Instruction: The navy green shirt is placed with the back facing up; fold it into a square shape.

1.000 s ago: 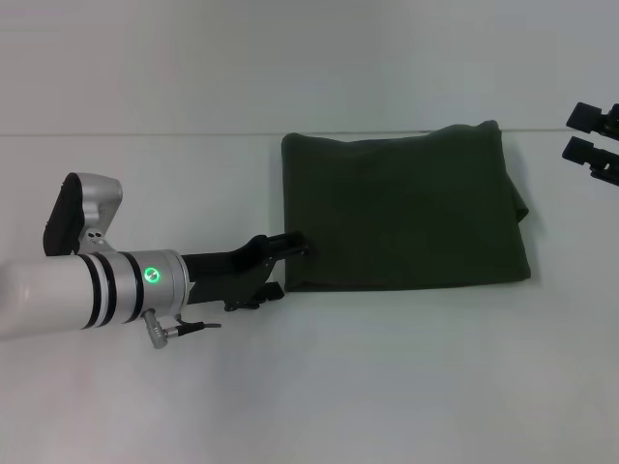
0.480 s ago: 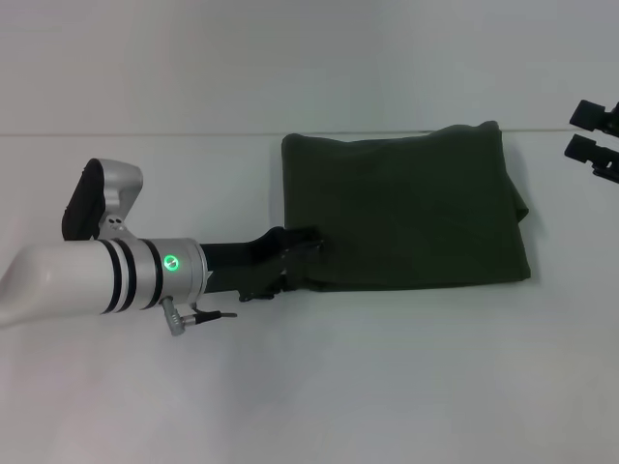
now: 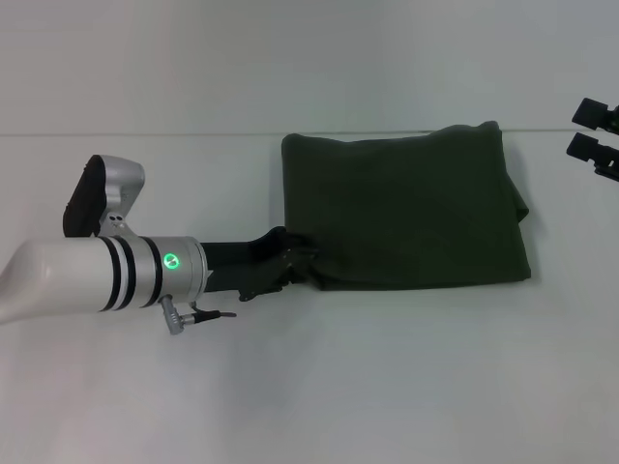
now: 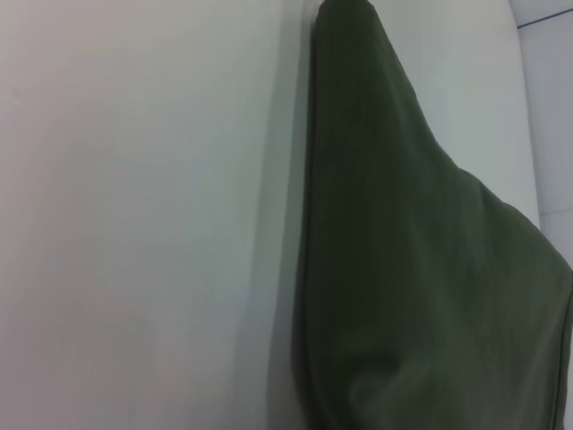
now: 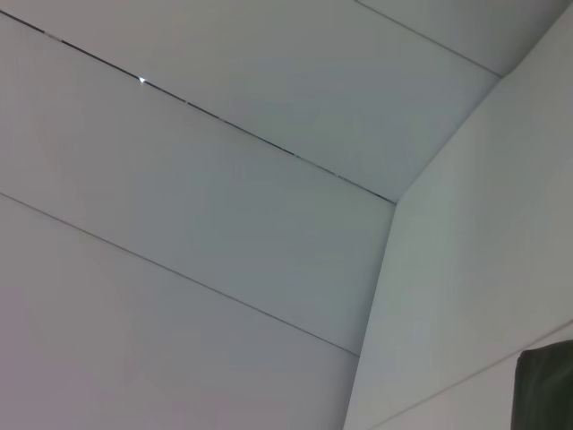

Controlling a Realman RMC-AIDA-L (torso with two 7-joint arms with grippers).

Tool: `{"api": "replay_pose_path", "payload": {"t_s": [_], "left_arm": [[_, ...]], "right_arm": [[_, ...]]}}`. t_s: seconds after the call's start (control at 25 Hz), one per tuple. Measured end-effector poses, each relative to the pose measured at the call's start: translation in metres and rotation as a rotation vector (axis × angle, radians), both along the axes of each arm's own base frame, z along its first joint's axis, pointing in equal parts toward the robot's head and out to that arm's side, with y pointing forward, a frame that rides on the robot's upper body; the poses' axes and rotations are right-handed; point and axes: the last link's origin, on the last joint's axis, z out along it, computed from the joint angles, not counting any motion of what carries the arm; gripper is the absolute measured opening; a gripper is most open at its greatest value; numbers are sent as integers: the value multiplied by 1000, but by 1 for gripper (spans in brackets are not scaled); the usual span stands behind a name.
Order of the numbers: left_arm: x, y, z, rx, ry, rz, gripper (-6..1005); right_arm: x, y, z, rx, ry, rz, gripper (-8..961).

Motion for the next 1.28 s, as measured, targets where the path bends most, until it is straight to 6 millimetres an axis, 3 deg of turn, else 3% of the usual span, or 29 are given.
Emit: {"api": "replay_pose_path", "payload": {"t_s": [0.6, 0.8, 1.28], "left_arm": [[-2, 0, 1, 5, 0, 8, 111], [-6, -6, 3, -6, -17, 1, 8], [-44, -38, 25, -12, -61, 55, 10]], "right_arm": [[2, -2, 1, 4, 12, -7, 690], [3, -3, 2, 6, 12, -8, 690], [3, -4, -1, 4, 28, -16, 690]]}}
